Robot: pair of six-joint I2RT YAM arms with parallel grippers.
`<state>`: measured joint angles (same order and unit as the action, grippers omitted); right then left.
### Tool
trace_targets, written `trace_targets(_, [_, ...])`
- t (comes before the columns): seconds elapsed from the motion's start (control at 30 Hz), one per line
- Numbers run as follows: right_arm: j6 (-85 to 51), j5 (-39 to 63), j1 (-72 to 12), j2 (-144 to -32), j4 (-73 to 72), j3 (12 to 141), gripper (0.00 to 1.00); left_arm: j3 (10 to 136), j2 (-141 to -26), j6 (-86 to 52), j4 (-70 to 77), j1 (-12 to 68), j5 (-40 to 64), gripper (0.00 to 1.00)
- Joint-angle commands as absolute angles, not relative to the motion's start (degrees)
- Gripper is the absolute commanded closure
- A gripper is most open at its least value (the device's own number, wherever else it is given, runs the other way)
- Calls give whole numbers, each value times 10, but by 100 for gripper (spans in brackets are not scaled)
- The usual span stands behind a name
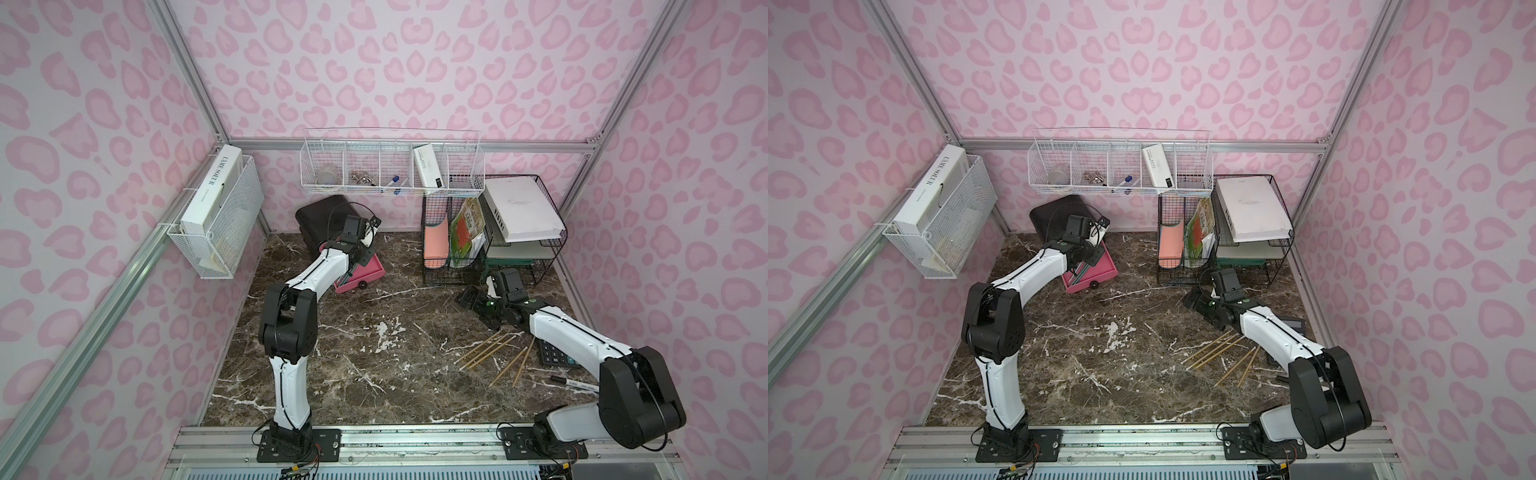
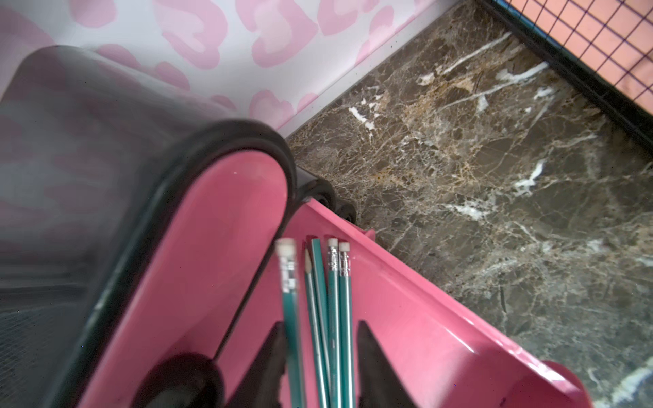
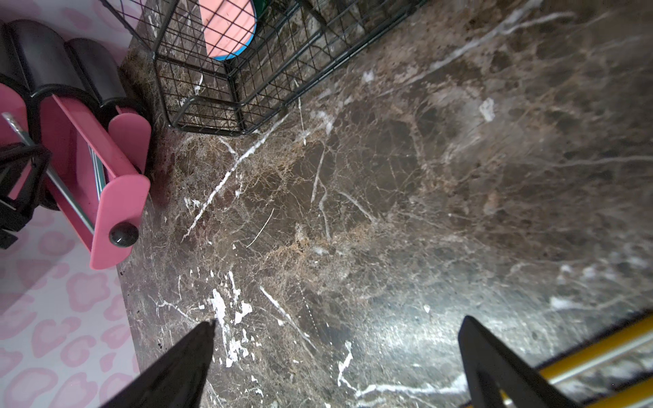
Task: Please place the pencils in the drawer according to their color
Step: Place the pencil in the drawer.
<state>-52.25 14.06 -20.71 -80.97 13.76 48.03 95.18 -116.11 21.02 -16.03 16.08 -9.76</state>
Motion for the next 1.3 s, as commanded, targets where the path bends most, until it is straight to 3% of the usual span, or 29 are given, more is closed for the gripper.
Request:
trace_targets(0.0, [-520, 141, -207, -806, 130, 478, 0, 973, -1146, 191, -178, 162, -101, 40])
trace_targets(0.07, [-521, 142, -207, -803, 128, 475, 1, 988, -1139, 182, -186, 161, -94, 32])
trace_targets(0.37, [-522, 144, -208, -796, 119, 469, 1, 958, -1068, 154, -136, 164, -48, 21])
trace_targets(0.63, [-531, 184, -236, -824, 38, 472, 0, 938, -1010, 32, -200, 179, -54, 8])
trace_targets(0.9, [-565, 209, -319, -942, -33, 548, 1, 1002, -1031, -2, -340, 161, -213, 5])
trace_targets(1.27, [-626, 272, -380, -1094, -193, 647, 2, 1168, -1156, -56, -485, 81, -202, 5])
